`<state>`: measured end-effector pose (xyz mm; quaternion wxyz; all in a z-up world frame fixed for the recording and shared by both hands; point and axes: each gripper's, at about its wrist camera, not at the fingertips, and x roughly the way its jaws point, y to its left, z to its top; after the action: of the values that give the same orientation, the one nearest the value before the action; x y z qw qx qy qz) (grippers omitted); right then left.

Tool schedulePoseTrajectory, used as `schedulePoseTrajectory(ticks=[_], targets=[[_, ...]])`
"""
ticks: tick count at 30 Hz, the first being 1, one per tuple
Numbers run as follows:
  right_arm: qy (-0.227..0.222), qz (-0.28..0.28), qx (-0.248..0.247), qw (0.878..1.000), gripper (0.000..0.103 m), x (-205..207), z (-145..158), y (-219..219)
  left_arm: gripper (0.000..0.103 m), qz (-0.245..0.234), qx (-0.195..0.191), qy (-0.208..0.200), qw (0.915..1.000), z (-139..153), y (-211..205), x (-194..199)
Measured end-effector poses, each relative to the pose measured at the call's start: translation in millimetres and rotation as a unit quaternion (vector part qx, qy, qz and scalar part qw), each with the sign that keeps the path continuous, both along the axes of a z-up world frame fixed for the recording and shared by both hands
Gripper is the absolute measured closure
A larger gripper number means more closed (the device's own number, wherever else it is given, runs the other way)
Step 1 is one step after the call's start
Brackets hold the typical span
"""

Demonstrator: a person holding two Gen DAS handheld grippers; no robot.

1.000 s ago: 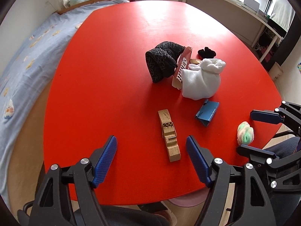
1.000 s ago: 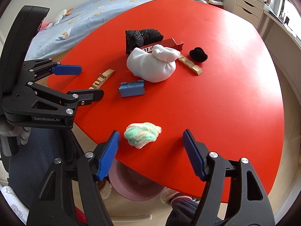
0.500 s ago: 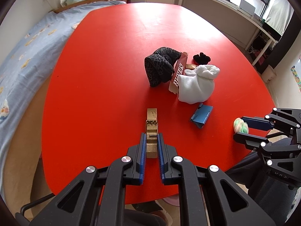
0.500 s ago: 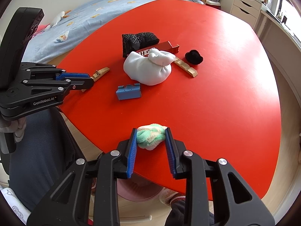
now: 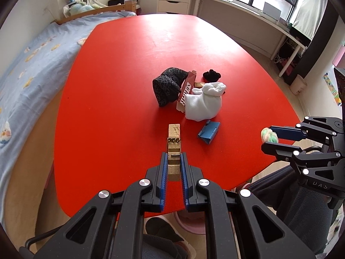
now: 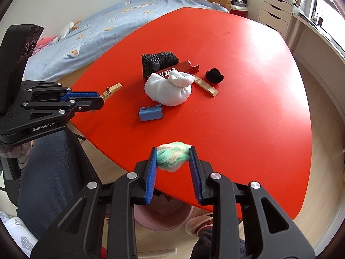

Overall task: Collect trash
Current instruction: 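Carry the tissue ball and clothespin in both grippers over the wastebasket, then open both grippers to drop the tissue ball and clothespin into the wastebasket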

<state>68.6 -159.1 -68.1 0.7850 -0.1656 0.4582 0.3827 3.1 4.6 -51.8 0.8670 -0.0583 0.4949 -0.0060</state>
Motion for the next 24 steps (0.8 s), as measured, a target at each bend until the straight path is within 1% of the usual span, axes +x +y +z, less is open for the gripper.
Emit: schedulePoseTrajectory(ticks=[8,15,18,24], targets=[[-0.008,-0.007,0.017,1.0,0.074,-19,18,-18,0.091,-0.031,-0.007,-0.017,0.9993,16,-12,-21],[-0.011,-0.004,0.031,0.999,0.074,-42,32,-36,0.091,-0.063,-0.01,-0.02,0.9977,22,-30,-39],[-0.009,0.0,0.03,1.0,0.074,-53,32,-41,0.091,-0.078,-0.011,-0.018,0.9967,22,-38,-46],[0.008,0.004,0.025,1.0,0.074,-67,22,-49,0.091,-0.098,-0.016,-0.012,0.995,19,-52,-59]])
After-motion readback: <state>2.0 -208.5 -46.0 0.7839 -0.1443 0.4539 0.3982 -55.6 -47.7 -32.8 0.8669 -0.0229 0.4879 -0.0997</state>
